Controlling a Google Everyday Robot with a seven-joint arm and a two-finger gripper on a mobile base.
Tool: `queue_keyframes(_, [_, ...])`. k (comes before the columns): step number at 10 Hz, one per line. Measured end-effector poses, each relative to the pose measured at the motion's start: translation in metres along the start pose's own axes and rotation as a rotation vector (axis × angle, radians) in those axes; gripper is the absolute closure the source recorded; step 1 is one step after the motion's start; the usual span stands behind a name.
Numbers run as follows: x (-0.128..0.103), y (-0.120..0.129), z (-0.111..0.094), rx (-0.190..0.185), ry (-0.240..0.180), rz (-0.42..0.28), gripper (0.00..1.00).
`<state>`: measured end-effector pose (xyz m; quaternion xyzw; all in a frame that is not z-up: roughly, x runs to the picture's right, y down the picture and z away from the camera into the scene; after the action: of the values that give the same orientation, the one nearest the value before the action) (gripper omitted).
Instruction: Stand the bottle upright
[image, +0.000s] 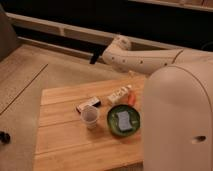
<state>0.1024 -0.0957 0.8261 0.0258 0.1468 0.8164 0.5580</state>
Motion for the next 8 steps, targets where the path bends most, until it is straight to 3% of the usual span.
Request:
queue_keyframes(3, [-0.008, -0.003, 0.011, -0.001, -0.005, 0.02, 0.35])
queue_keyframes(6, [-0.045, -0.011, 0.05, -0.026, -0.048, 0.043, 0.35])
queue_keyframes(8, [-0.054, -0.011, 0.073, -0.05, -0.042, 0.068, 0.35])
